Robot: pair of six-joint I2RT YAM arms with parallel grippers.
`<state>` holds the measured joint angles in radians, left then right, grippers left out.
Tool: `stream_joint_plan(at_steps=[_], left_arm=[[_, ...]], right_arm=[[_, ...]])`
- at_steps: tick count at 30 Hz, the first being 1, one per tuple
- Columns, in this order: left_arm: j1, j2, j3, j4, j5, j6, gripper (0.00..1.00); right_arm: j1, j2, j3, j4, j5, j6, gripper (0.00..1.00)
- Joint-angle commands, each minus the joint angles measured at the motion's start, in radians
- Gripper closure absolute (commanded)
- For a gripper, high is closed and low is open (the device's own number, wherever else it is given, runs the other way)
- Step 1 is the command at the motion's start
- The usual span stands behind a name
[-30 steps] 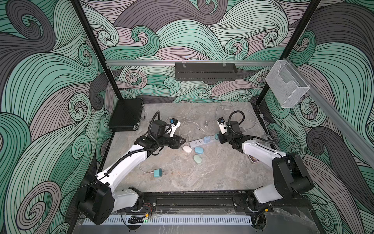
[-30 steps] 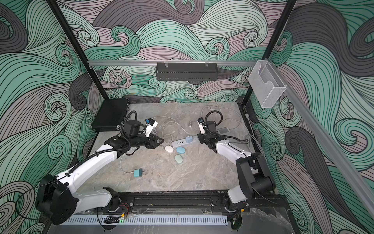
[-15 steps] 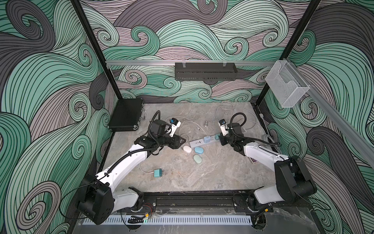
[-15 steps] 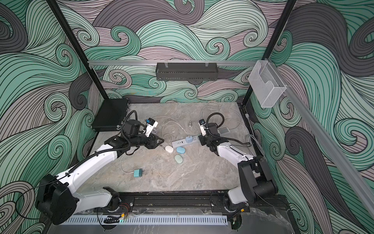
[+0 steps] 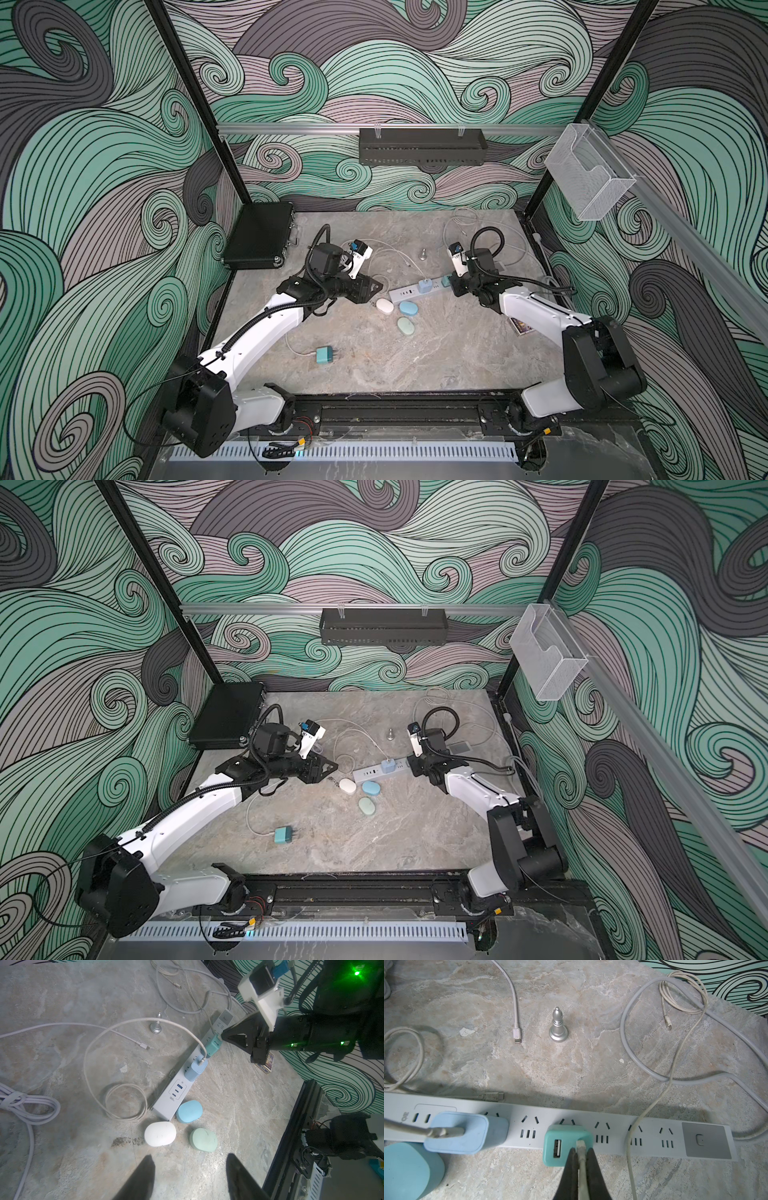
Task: Charge the bluetooth headset
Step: Insert the plug into the socket.
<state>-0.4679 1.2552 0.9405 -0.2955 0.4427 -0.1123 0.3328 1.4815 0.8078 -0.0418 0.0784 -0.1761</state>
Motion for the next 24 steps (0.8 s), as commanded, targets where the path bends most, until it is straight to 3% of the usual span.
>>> stream_joint_plan(at_steps=[1,24], left_arm=[[-0.005,0.009,0.039,-0.019,0.023,0.017,0.45],[-0.005,0.027,0.070,-0.032,0.024,0.036,0.45]], right_arm=[[-0.017,0.056,-0.096,-0.293,0.063,-0.032,1.00],[-0.023,0.147,-0.021,-0.332,0.094,-0.077,1.00]])
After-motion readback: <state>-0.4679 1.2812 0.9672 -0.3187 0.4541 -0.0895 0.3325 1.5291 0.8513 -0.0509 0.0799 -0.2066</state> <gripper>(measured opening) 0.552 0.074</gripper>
